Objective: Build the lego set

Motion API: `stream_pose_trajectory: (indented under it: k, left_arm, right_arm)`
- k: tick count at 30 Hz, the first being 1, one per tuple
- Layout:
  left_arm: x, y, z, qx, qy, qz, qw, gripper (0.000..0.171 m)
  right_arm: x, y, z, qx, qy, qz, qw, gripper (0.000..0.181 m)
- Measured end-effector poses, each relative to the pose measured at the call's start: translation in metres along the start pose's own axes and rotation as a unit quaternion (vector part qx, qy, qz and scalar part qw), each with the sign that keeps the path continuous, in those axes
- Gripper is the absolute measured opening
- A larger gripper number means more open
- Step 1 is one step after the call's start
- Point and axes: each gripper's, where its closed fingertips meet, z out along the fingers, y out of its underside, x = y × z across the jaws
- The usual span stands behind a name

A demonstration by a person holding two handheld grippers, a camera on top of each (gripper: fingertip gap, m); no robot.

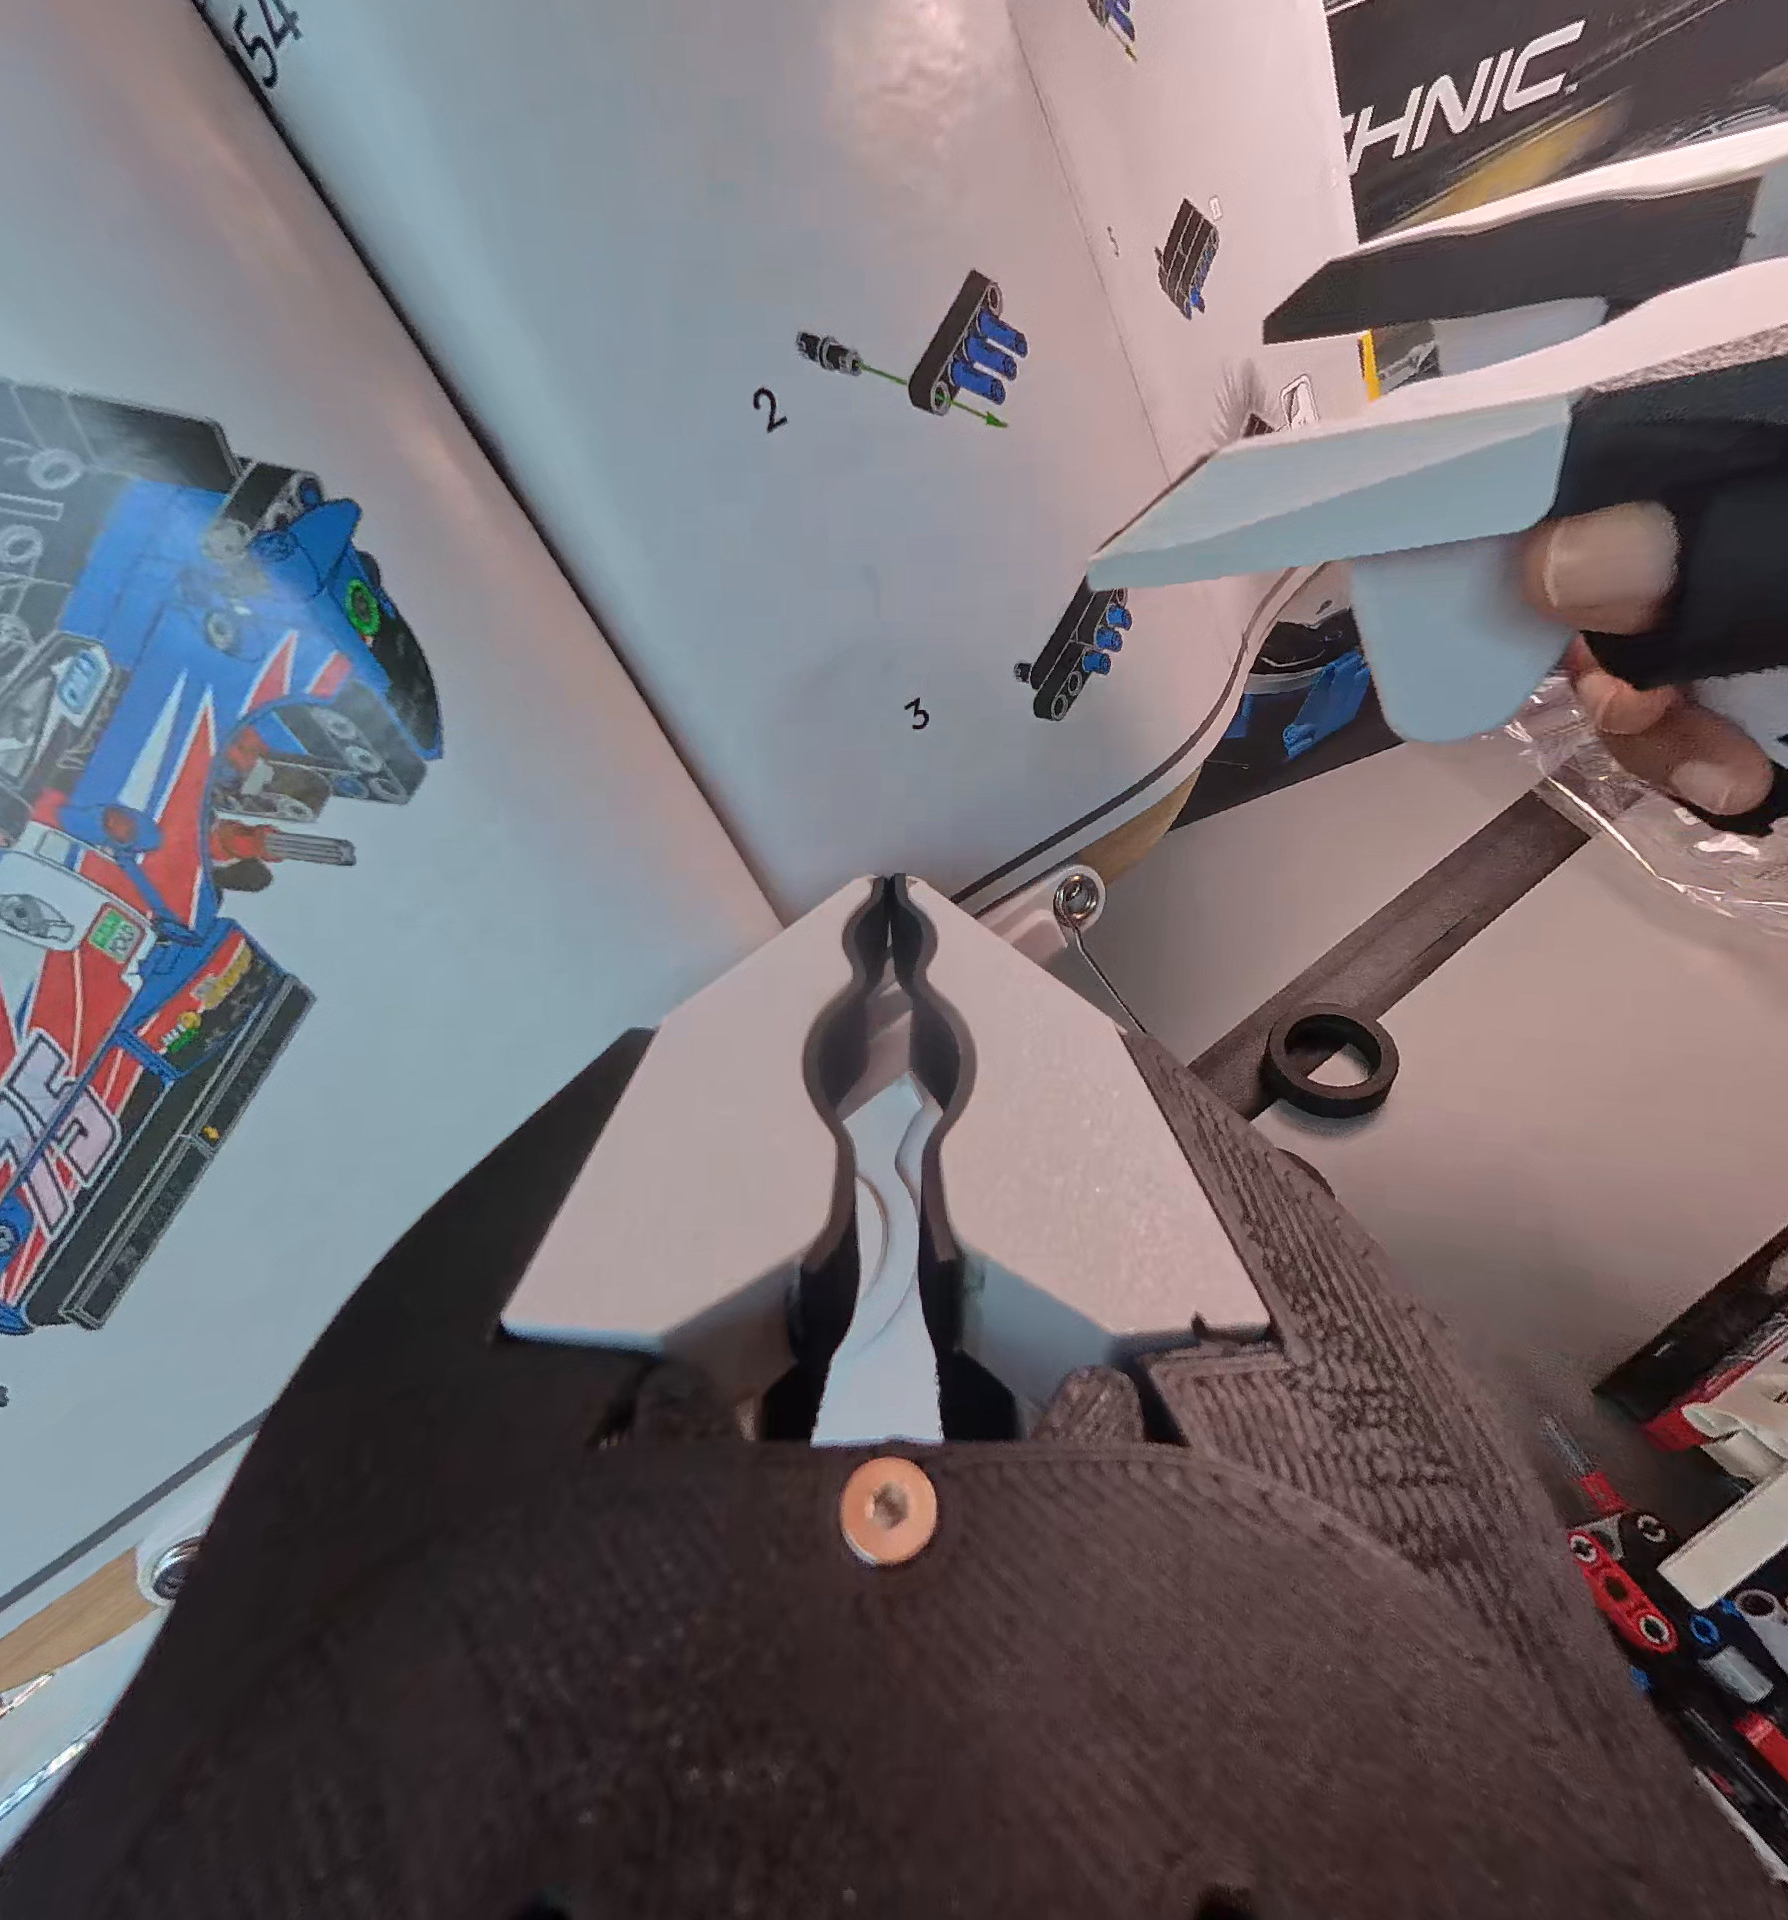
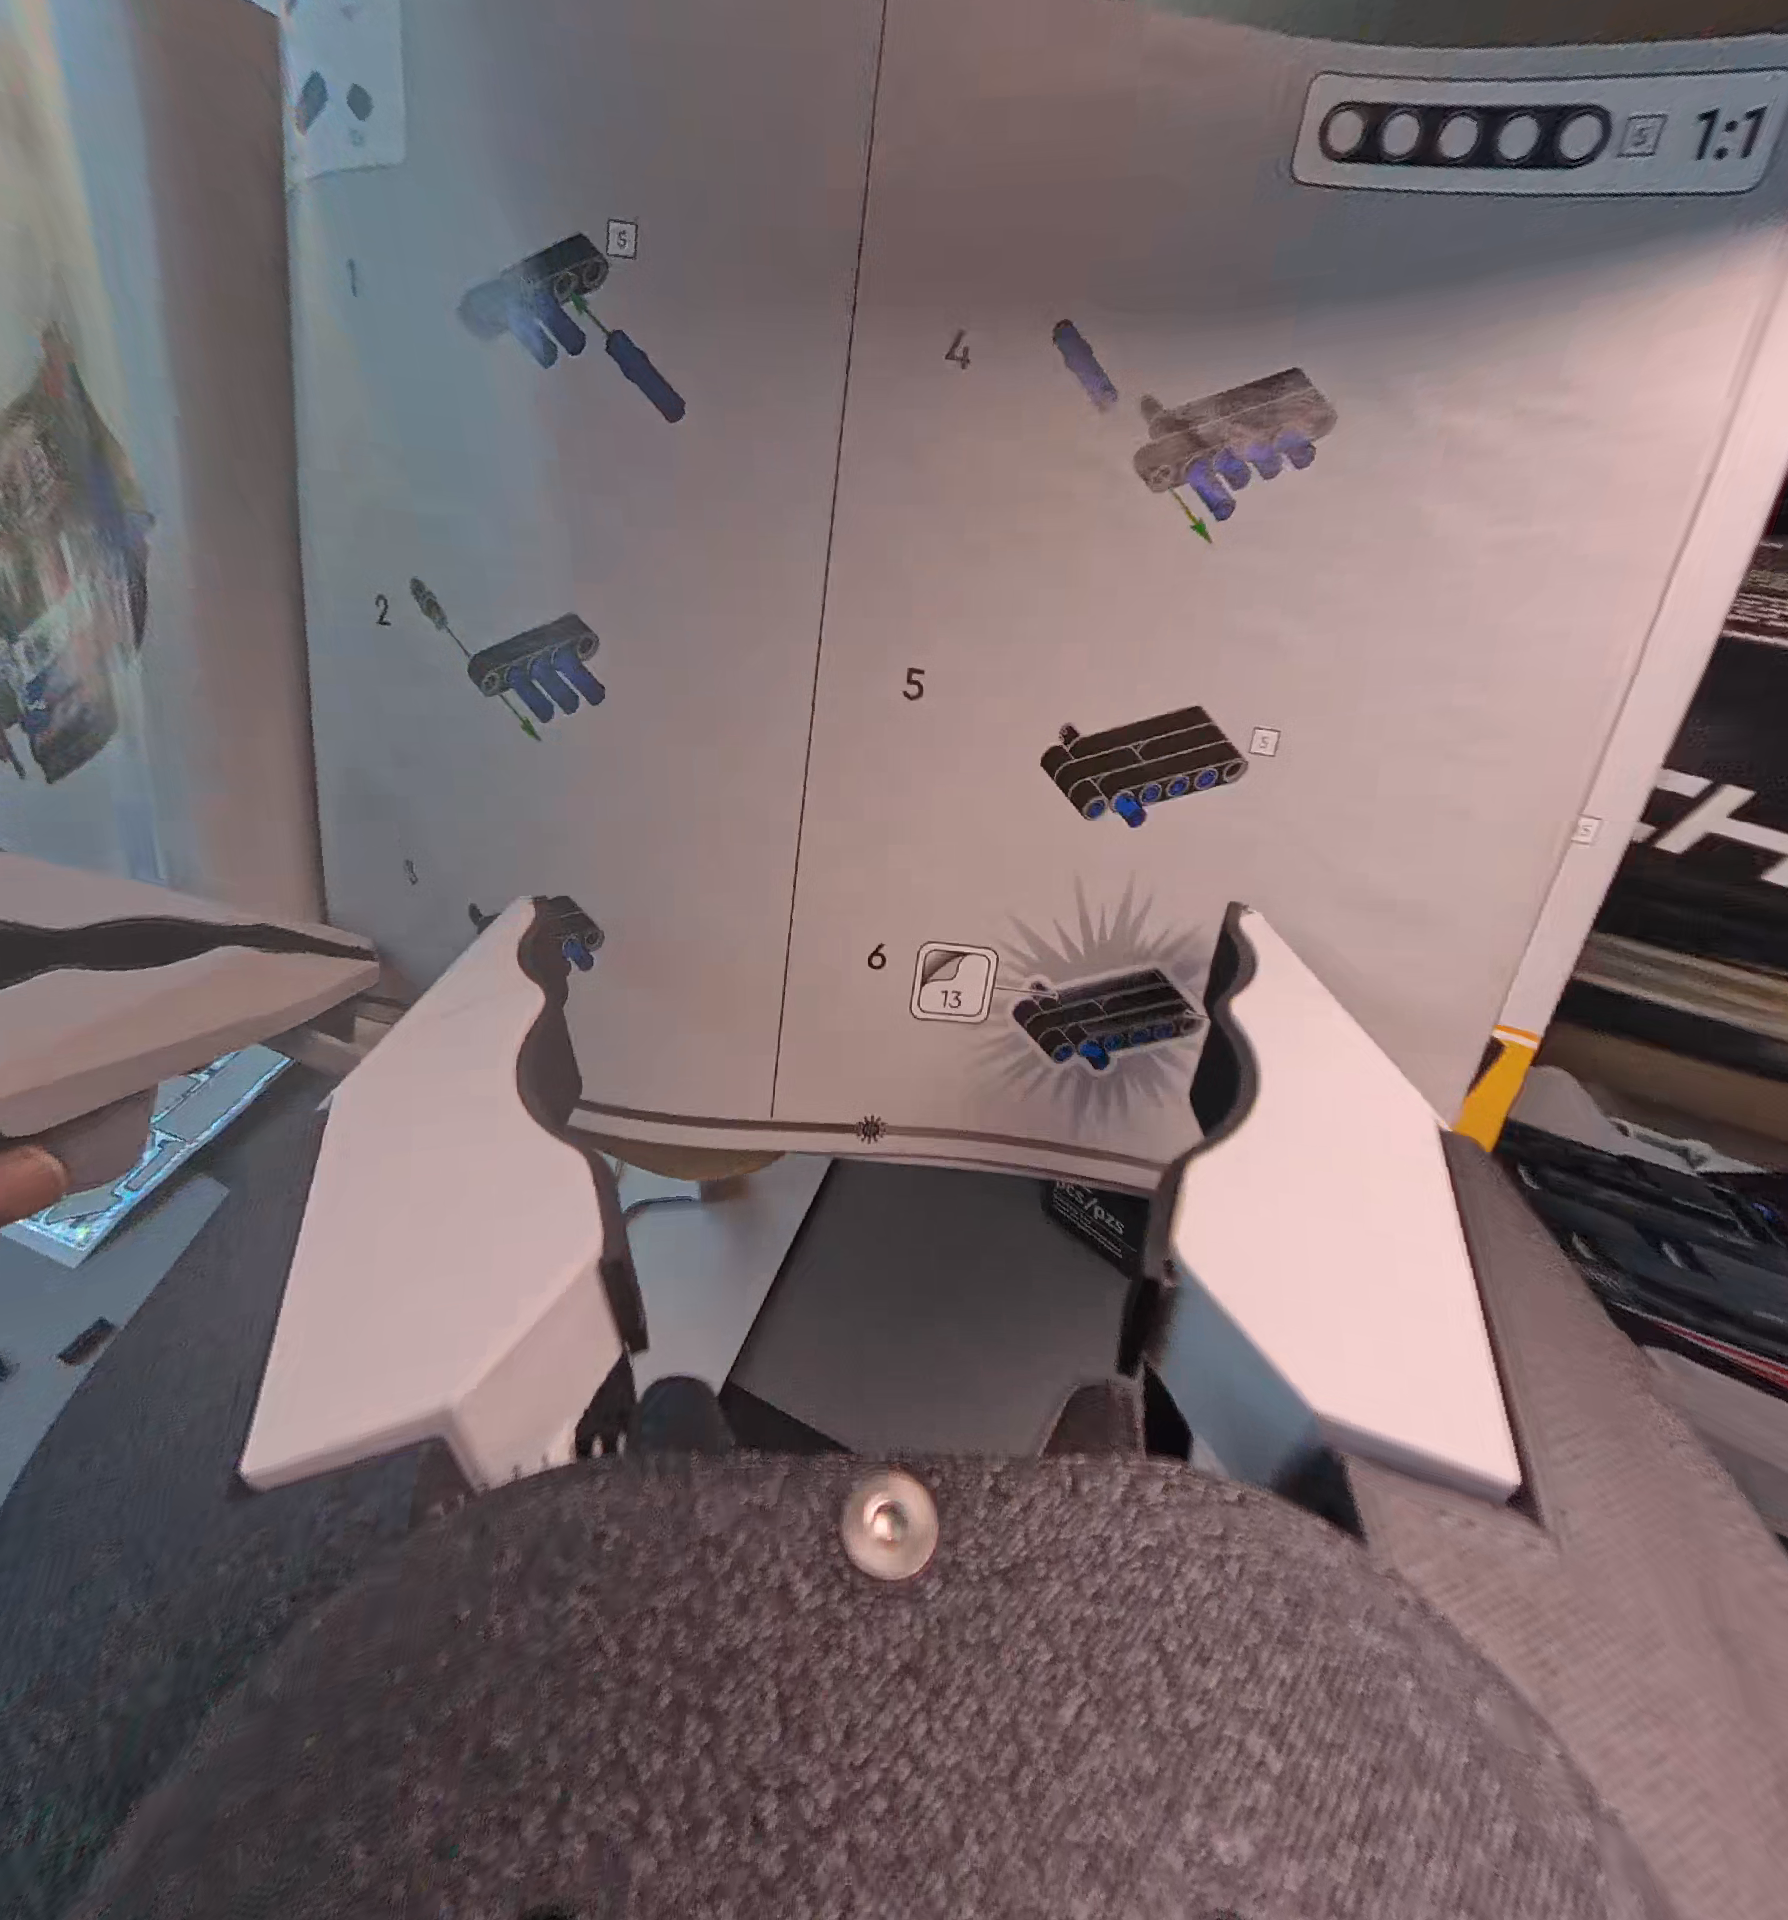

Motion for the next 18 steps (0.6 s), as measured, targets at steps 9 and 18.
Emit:
stream_pose_trajectory:
  k: [9,18]
  left_arm:
    - [0.001,0.001,-0.001,0.006,0.033,-0.018,0.999,0.000]
    - [0.002,0.000,-0.002,0.010,0.044,-0.037,0.998,0.000]
  right_arm:
    - [-0.036,-0.009,0.009,0.004,0.009,-0.029,1.000,0.078]
    - [-0.053,-0.029,-0.019,0.073,0.049,-0.152,0.984,0.020]
